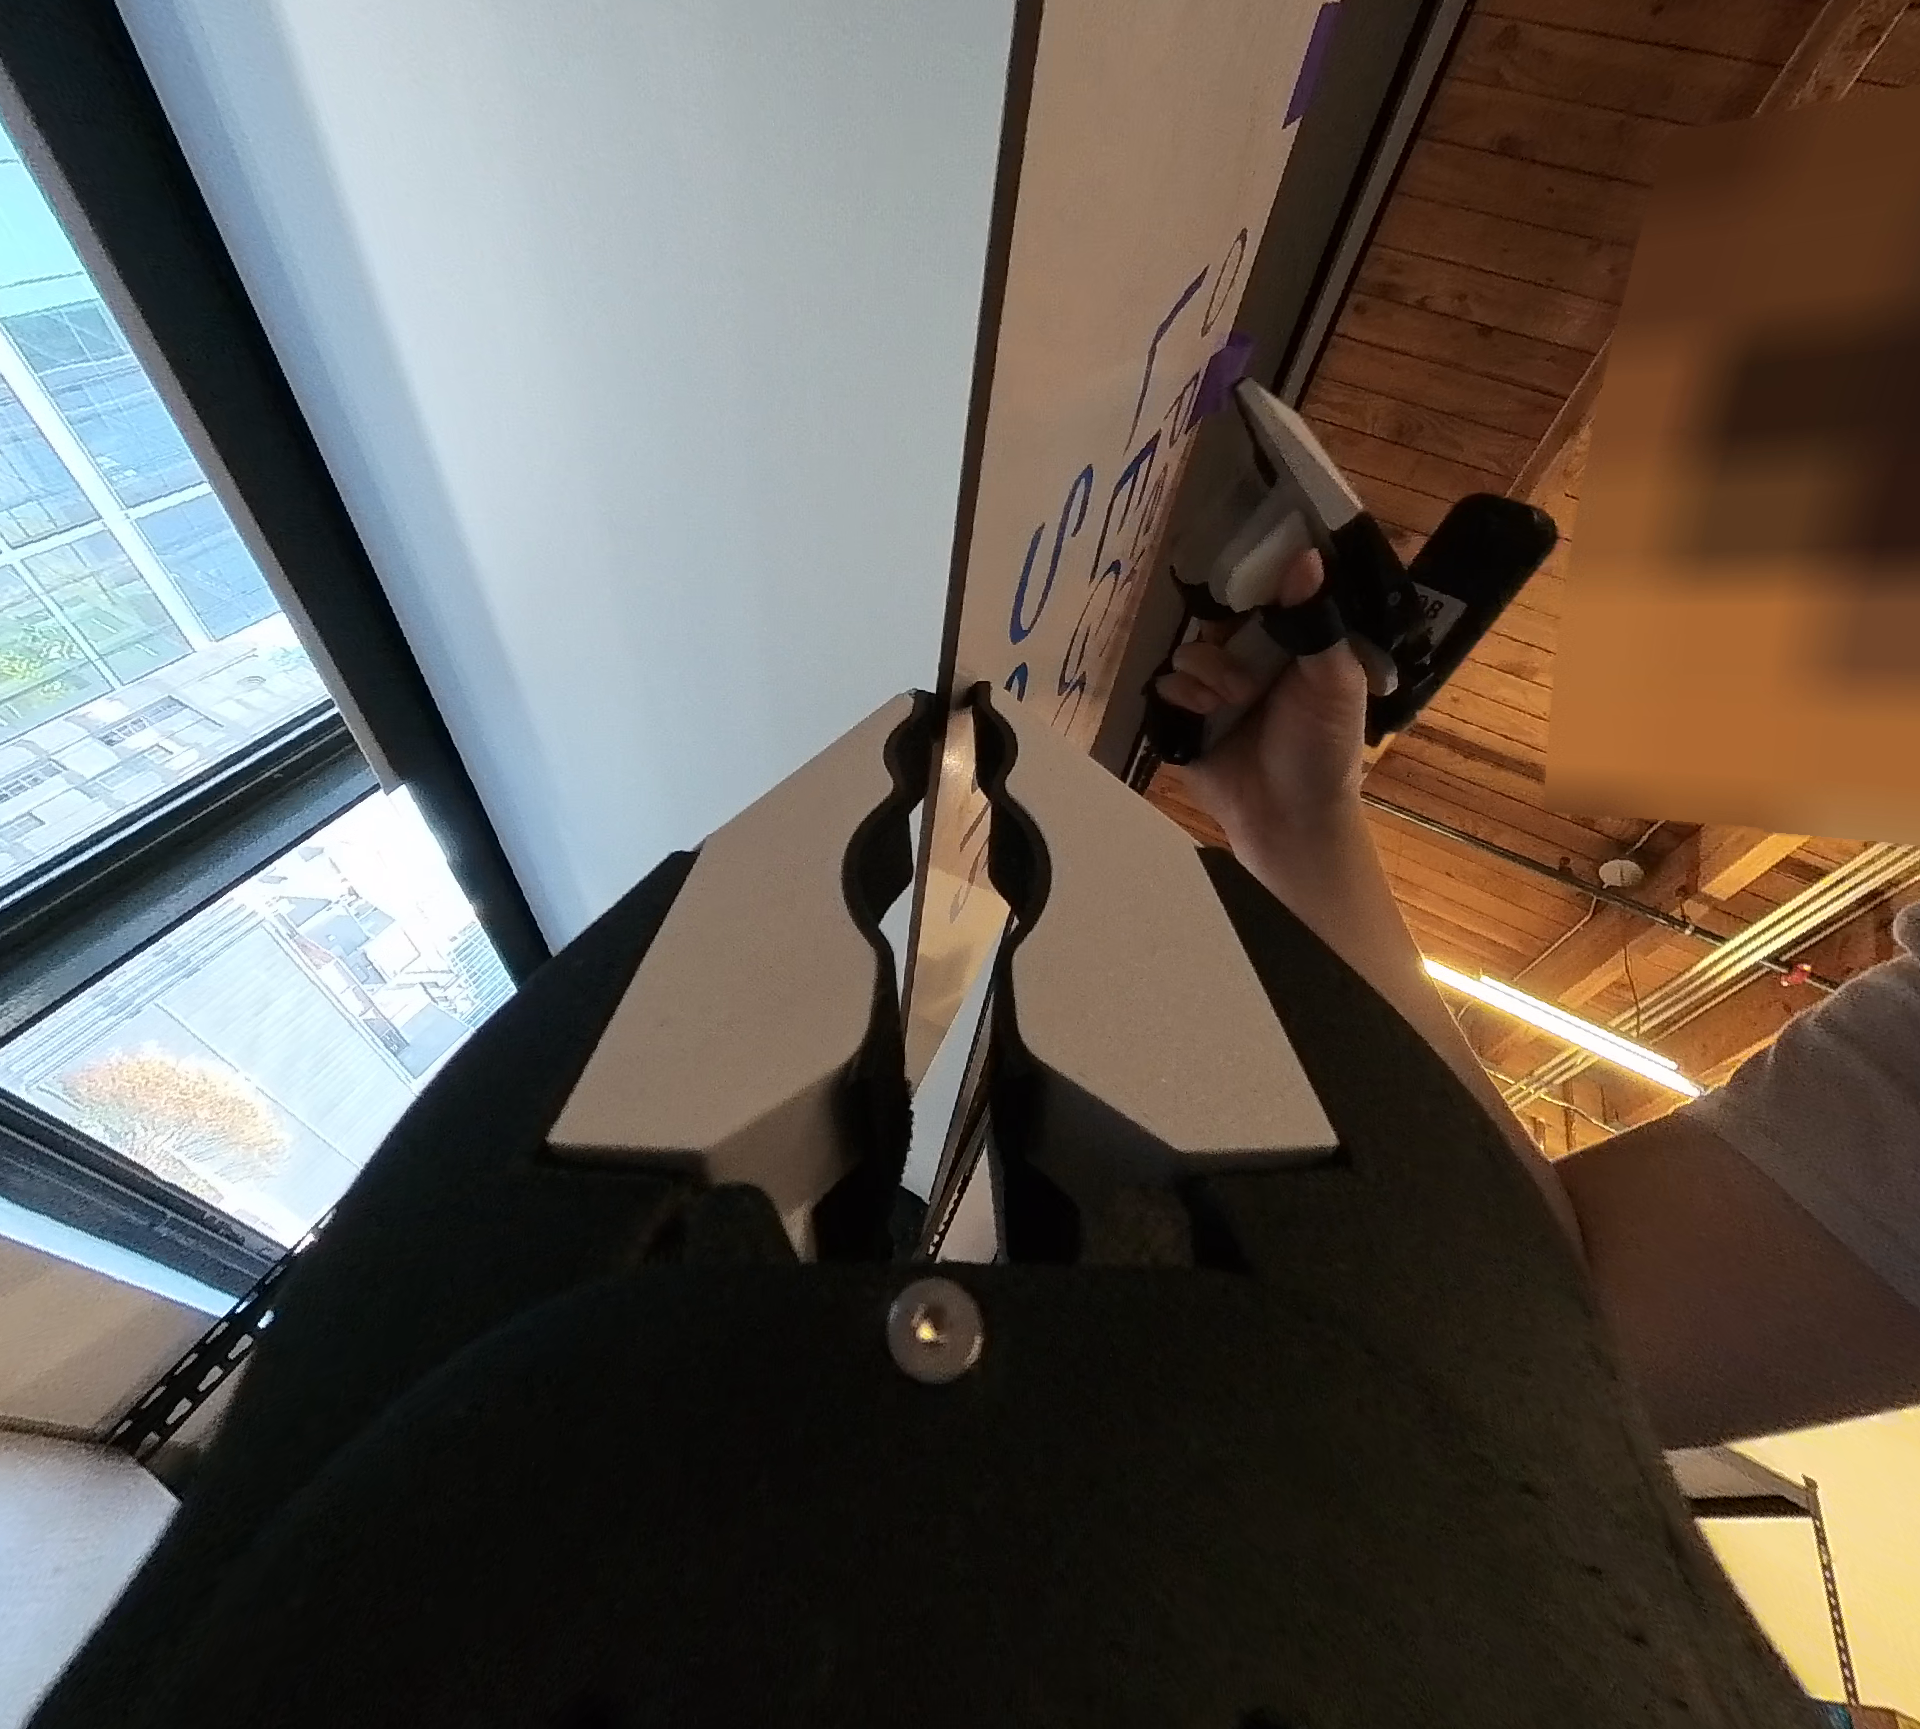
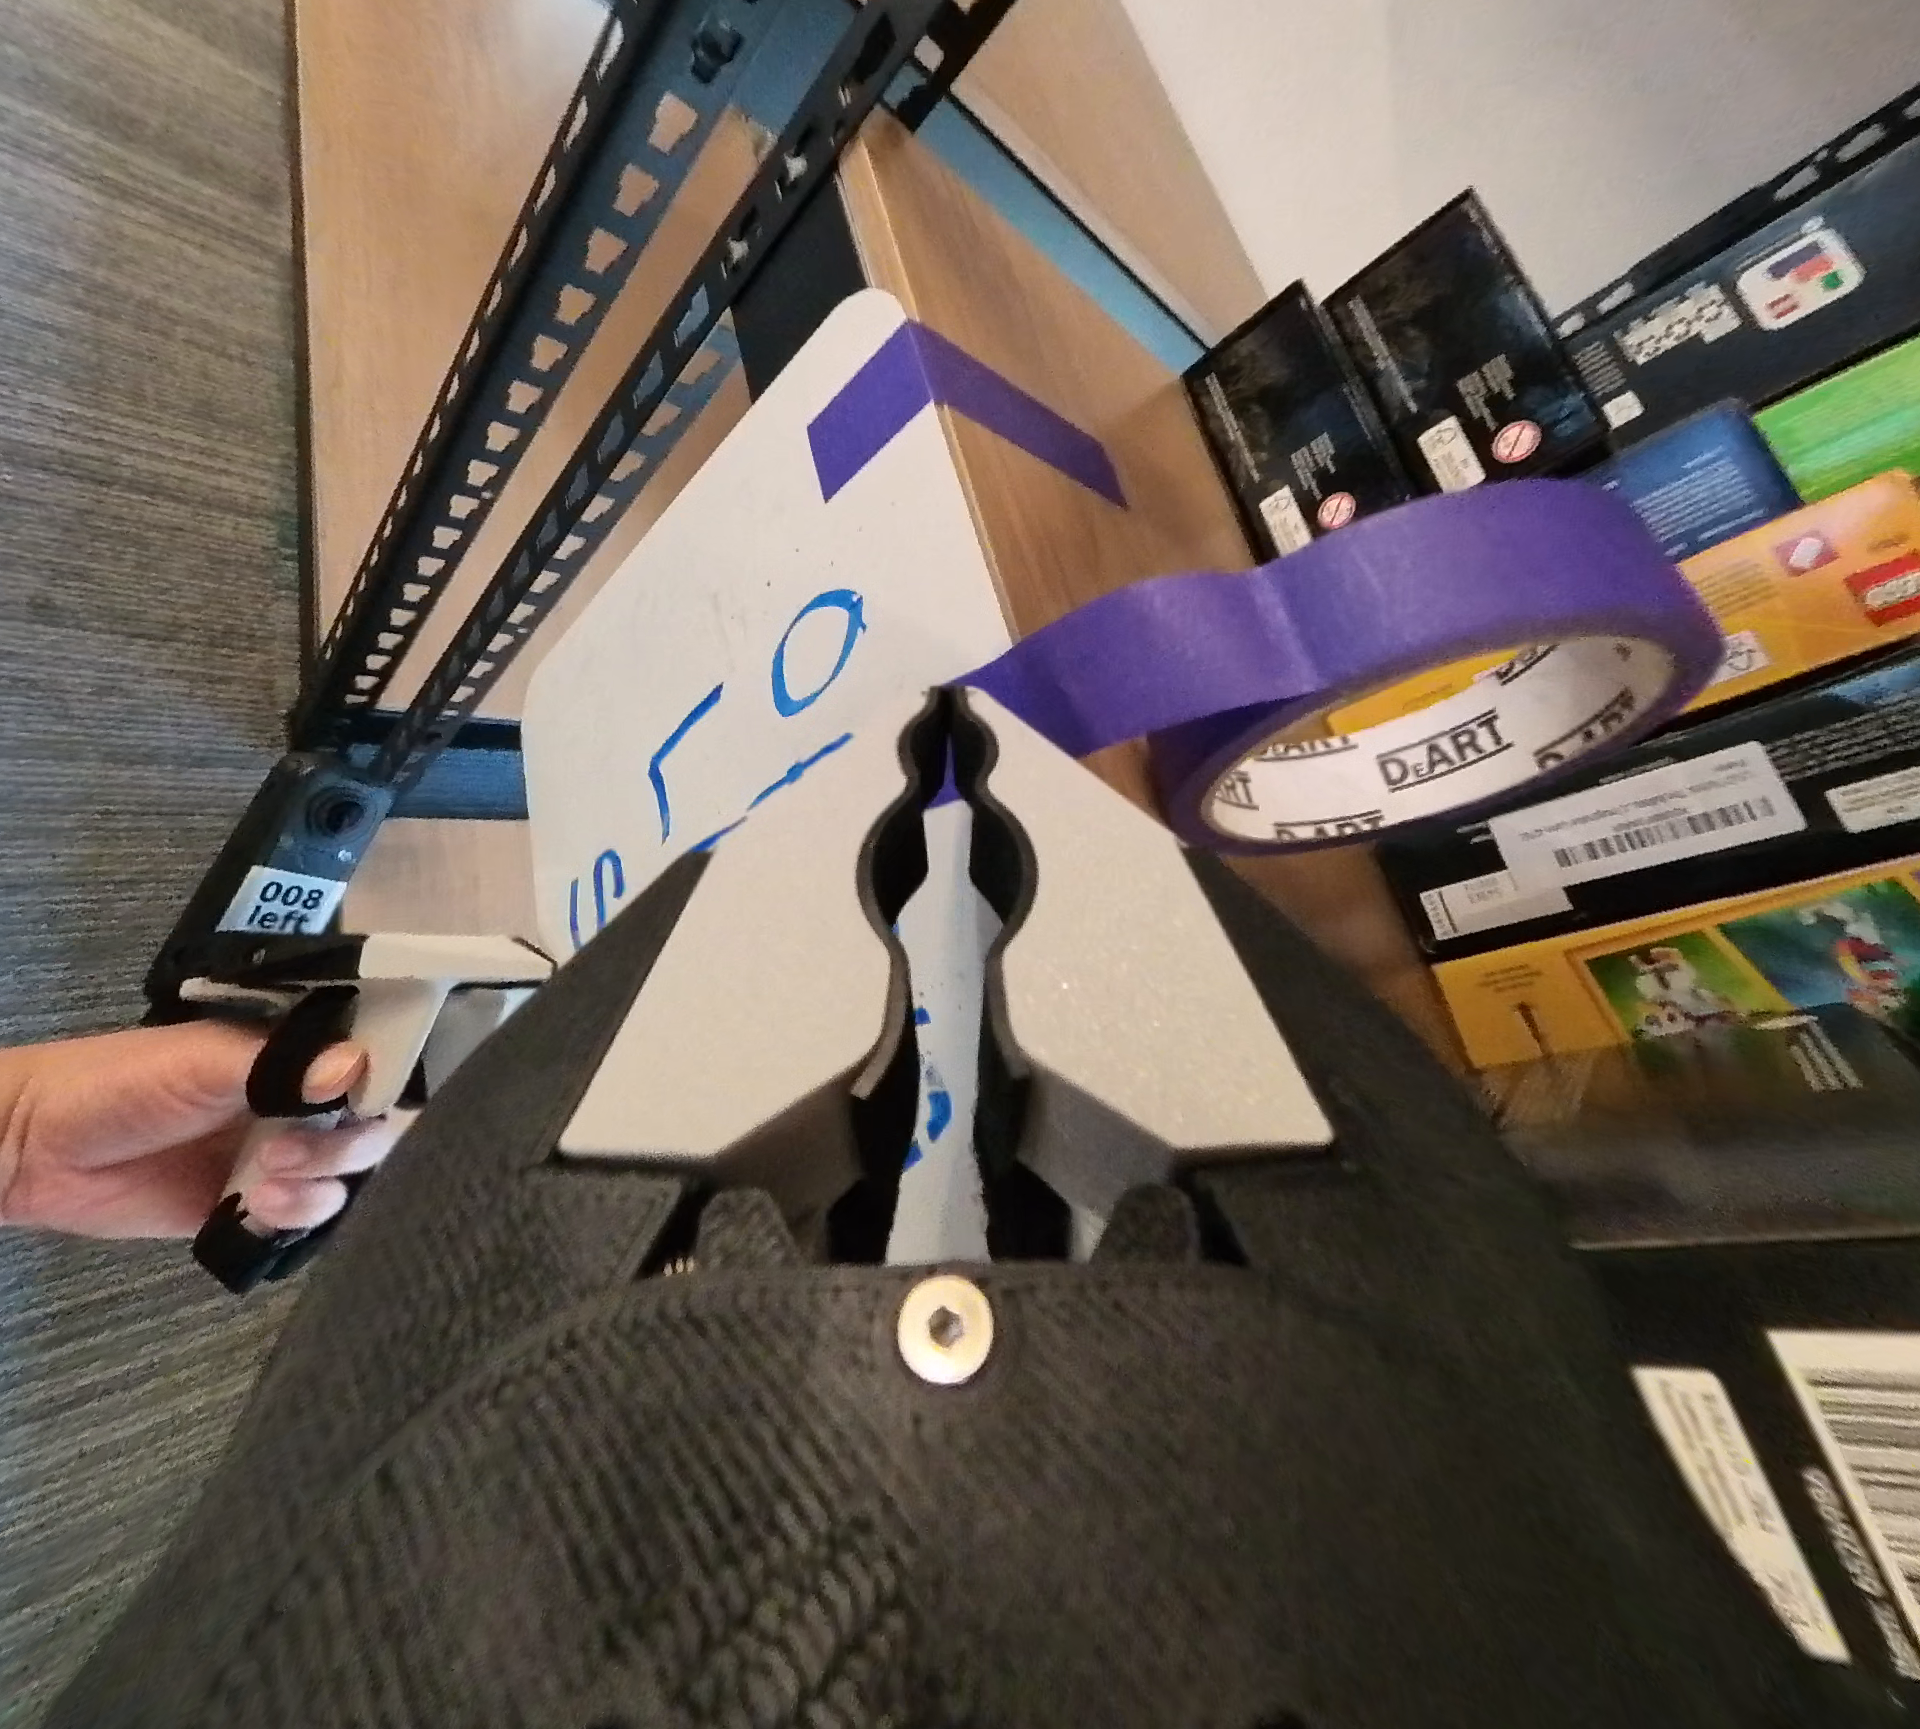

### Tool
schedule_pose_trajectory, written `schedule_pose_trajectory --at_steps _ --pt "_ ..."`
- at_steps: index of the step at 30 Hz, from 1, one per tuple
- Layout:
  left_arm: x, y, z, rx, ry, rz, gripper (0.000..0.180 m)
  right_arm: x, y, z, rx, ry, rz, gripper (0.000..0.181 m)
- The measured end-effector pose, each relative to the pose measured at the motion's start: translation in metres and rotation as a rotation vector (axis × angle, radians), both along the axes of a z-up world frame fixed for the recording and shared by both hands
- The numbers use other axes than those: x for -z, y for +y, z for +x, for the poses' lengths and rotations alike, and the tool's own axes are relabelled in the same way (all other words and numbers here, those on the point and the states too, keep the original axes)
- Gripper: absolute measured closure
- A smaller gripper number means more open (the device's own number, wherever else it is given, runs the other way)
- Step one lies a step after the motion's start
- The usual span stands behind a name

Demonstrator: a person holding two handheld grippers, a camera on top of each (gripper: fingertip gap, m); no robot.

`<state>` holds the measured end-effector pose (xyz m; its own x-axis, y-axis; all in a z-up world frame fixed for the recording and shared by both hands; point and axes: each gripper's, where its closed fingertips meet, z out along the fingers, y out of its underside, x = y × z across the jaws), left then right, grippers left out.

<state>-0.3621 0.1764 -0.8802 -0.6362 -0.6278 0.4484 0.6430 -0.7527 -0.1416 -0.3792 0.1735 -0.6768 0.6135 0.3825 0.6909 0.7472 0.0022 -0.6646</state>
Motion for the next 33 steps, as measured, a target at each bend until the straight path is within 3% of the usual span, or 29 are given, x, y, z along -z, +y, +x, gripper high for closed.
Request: schedule_pose_trajectory --at_steps 26,33 --pt "0.001 0.005 0.0 -0.012 0.009 0.003 0.175 0.015 0.007 0.005 0.228 0.277 -0.478 0.181" --pt "0.001 0.006 0.001 -0.012 0.006 0.001 0.175 0.024 0.015 -0.004 0.253 0.144 -0.495 0.181"
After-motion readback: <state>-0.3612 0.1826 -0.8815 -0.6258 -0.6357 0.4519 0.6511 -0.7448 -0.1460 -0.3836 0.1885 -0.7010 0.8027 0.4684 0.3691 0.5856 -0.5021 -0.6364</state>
